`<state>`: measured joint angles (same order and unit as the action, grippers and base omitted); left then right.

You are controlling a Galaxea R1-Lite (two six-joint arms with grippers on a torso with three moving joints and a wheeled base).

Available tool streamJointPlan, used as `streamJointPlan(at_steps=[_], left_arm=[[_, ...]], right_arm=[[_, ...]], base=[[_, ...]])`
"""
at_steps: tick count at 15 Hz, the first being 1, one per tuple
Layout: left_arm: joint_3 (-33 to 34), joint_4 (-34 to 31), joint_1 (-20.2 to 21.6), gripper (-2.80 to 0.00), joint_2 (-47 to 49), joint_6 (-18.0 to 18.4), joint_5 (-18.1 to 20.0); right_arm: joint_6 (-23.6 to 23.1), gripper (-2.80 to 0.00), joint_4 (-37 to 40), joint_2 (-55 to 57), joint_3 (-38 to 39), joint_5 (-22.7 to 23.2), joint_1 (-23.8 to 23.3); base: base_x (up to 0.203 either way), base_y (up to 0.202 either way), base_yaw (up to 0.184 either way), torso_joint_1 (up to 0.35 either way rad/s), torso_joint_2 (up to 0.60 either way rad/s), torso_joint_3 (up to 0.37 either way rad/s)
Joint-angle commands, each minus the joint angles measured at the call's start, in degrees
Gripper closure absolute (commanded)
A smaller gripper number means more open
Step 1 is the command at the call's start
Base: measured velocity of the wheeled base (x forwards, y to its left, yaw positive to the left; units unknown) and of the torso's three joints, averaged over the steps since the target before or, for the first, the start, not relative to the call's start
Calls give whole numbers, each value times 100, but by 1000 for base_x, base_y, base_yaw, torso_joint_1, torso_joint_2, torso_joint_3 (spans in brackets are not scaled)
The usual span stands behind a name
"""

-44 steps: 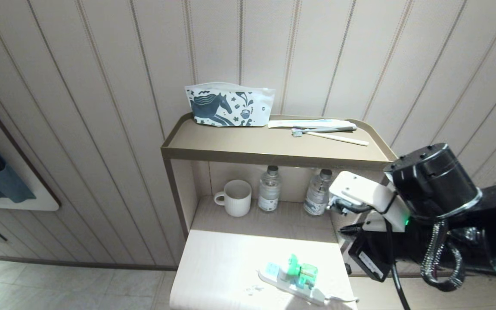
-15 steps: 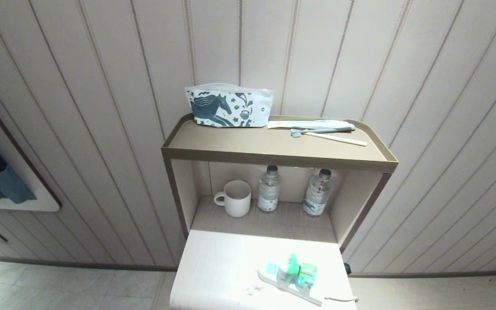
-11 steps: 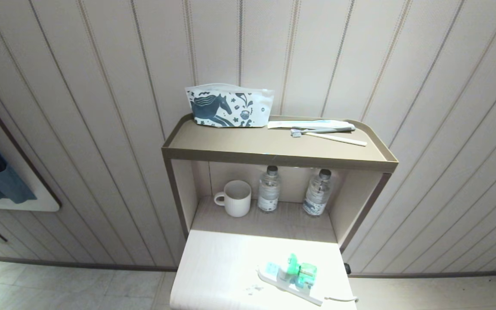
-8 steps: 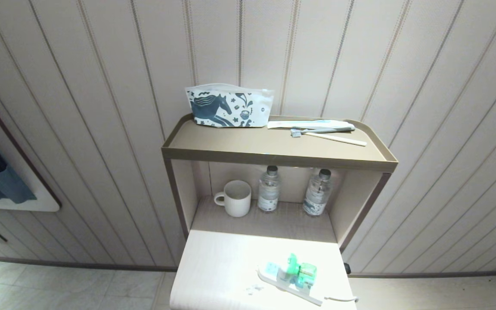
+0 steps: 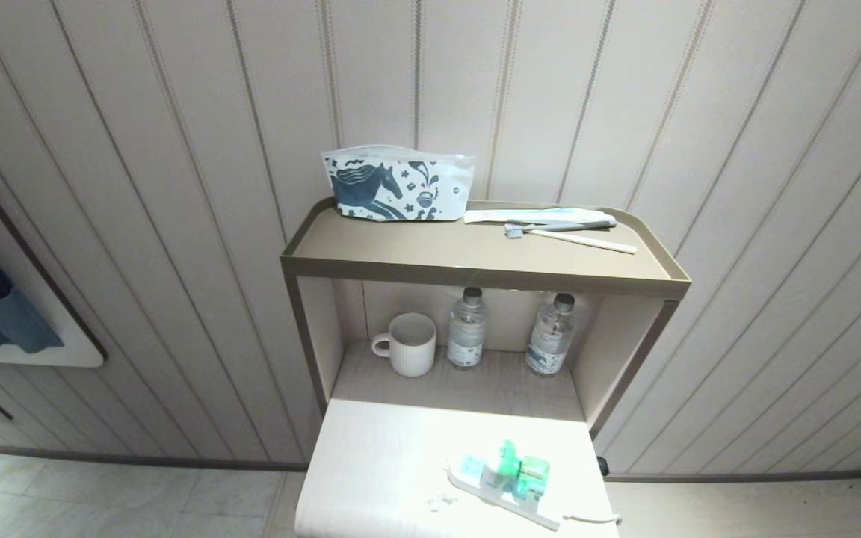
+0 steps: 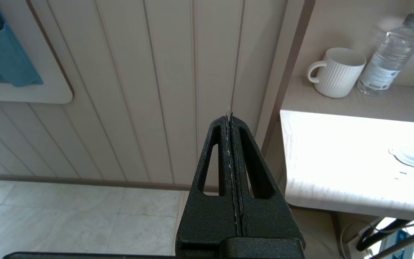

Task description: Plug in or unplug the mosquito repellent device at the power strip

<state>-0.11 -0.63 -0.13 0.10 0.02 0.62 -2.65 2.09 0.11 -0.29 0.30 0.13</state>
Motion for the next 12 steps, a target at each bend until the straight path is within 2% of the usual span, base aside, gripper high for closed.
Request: streamJointPlan(at_steps=[1,2,12], left_arm=[[-7,2,5,0,8,6,-1],[0,2,0,0,8,0,-1],[-7,2,4,0,8,6,-1]], right_arm=[[359,0,-151,4,19,-38,0],[476,0,-148,7,29,-57,-5],[459,0,-148,-2,29,-66,-13]], base=[[0,0,0,0,0,0],[0,0,0,0,0,0],[0,0,0,0,0,0]])
